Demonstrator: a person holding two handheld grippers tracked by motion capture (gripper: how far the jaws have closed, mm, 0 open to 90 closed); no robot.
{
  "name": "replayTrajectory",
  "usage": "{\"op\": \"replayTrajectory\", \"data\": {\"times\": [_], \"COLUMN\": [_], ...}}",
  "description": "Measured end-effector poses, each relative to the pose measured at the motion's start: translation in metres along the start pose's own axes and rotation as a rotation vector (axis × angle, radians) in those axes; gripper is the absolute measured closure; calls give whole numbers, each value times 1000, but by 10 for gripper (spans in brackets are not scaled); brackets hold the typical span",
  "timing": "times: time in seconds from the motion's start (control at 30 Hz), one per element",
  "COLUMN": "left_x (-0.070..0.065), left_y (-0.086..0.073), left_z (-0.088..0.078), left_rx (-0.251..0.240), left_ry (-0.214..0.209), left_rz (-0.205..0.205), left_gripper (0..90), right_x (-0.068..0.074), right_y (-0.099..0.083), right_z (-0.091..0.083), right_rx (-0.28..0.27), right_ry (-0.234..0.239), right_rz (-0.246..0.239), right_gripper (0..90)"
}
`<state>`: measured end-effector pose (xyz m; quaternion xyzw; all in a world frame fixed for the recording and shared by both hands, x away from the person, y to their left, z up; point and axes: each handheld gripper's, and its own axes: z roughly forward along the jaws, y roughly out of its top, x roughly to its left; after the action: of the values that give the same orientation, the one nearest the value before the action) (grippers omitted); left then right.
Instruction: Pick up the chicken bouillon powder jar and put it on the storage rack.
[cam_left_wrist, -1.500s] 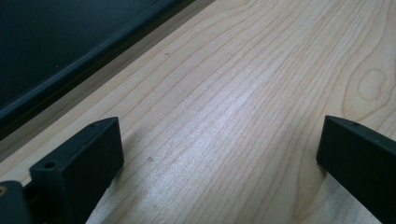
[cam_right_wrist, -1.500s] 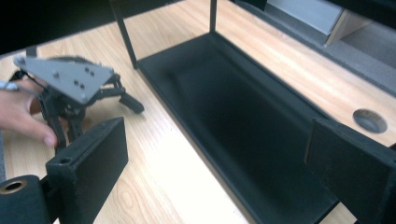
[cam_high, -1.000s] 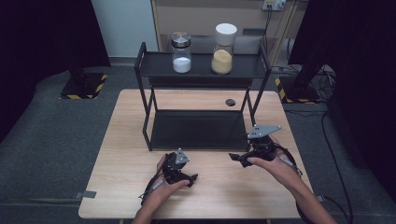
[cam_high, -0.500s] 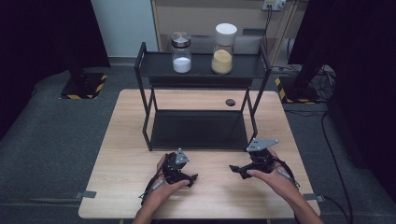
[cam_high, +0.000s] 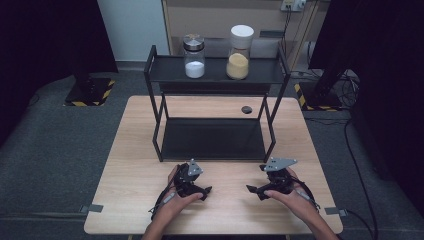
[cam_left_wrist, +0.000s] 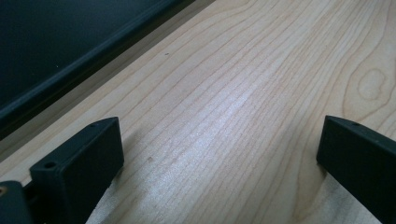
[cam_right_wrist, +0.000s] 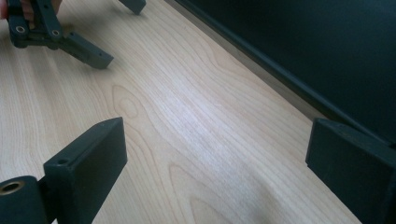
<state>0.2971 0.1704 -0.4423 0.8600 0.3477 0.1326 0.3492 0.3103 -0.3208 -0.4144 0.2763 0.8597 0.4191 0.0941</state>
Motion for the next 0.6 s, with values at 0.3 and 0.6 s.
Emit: {"op": "replayTrajectory", "data": {"times": [0.3,0.6], "left_x": [0,0], "left_y": [0,0], "left_z": [0,0], "left_rx": [0,0], "left_ry": [0,0], "left_rz": [0,0], "left_gripper": [0,0], "right_x": [-5,-10], "right_y": [-17,-29], "right_z": [-1,1], "right_rx": [-16,10], "right_ry": [-26,-66], "right_rz": [35,37], "right_gripper": [58,52]}}
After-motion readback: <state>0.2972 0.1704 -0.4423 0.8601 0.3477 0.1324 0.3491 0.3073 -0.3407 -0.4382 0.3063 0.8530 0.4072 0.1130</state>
